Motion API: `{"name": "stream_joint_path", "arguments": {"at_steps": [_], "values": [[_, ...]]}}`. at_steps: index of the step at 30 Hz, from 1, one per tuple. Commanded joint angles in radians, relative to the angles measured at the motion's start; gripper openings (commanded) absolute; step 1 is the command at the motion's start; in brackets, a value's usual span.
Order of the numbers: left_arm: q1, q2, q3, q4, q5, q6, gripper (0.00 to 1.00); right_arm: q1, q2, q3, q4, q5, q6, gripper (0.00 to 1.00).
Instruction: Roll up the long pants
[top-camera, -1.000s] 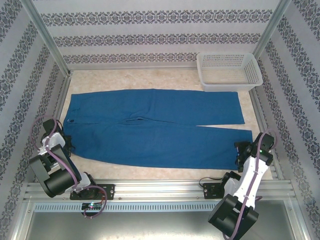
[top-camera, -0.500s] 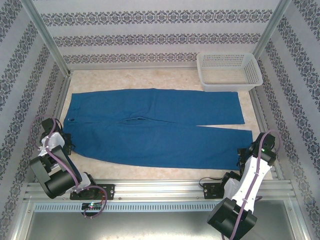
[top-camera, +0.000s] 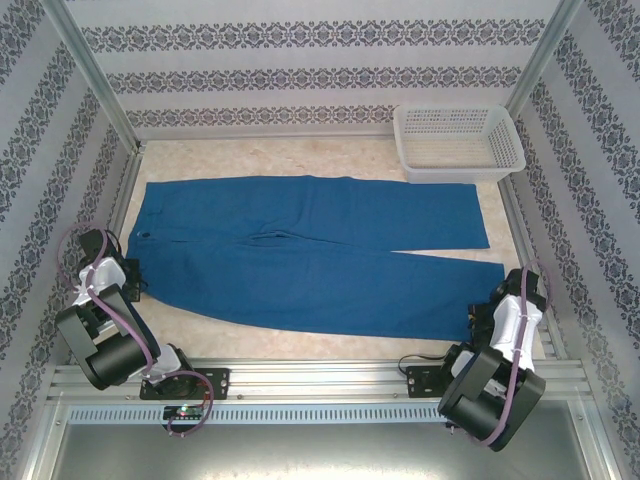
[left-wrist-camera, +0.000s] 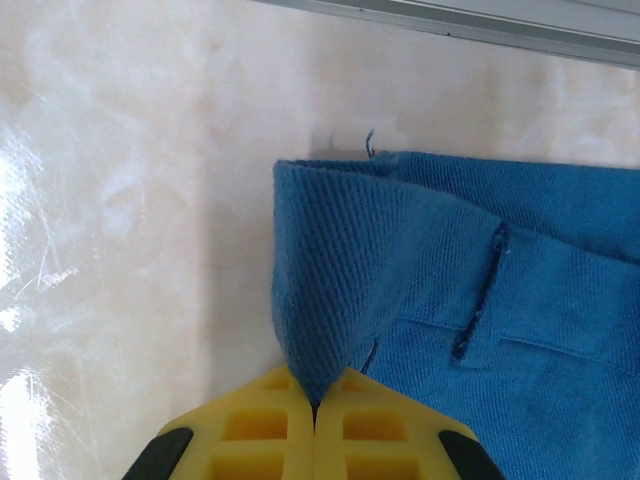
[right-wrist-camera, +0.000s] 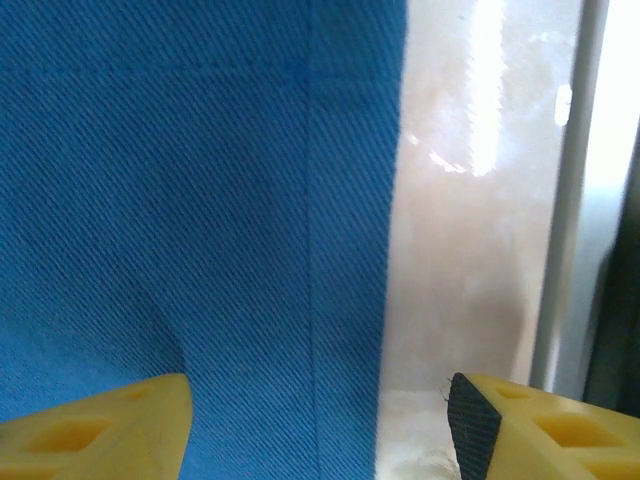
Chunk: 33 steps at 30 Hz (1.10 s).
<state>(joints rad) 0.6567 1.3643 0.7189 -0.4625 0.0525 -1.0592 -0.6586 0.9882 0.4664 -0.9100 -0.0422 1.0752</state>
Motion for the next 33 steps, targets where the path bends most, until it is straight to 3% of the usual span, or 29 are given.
{"name": "stream_joint_path", "arguments": {"at_steps": [1, 2, 4, 6, 7, 9, 10, 12, 20, 24, 33], "values": [[0.012, -0.017, 0.025, -0.001, 0.001, -0.007, 0.0, 0.002, 0.032, -0.018, 0.066, 0.041, 0.006, 0.62], [0.012, -0.017, 0.021, -0.001, 0.001, -0.009, 0.0, 0.003, 0.043, -0.024, 0.077, 0.05, 0.0, 0.55], [0.012, -0.023, 0.015, -0.001, 0.006, -0.016, 0.0, 0.007, 0.066, -0.026, 0.097, 0.069, -0.006, 0.3], [0.012, -0.031, 0.01, -0.001, 0.008, -0.017, 0.0, 0.013, 0.078, -0.018, 0.104, 0.083, -0.007, 0.29], [0.012, -0.037, 0.003, 0.001, 0.007, -0.02, 0.0, 0.018, 0.085, -0.014, 0.104, 0.088, -0.007, 0.36], [0.013, -0.05, -0.005, 0.002, 0.009, -0.025, 0.0, 0.031, 0.09, -0.01, 0.103, 0.1, -0.005, 0.41], [0.012, -0.054, -0.006, 0.002, 0.012, -0.029, 0.0, 0.038, 0.09, -0.011, 0.103, 0.104, -0.001, 0.35], [0.012, -0.06, -0.006, -0.005, 0.018, -0.03, 0.0, 0.045, 0.086, -0.011, 0.107, 0.111, -0.004, 0.0], [0.012, -0.089, 0.042, -0.054, 0.018, -0.017, 0.0, 0.055, -0.012, 0.057, 0.078, 0.069, -0.079, 0.0], [0.011, -0.088, 0.091, -0.069, 0.04, -0.012, 0.0, 0.062, -0.034, 0.204, 0.04, 0.025, -0.114, 0.0], [0.01, -0.082, 0.224, -0.09, 0.11, 0.051, 0.0, 0.091, 0.192, 0.587, 0.011, -0.019, -0.247, 0.0]]}}
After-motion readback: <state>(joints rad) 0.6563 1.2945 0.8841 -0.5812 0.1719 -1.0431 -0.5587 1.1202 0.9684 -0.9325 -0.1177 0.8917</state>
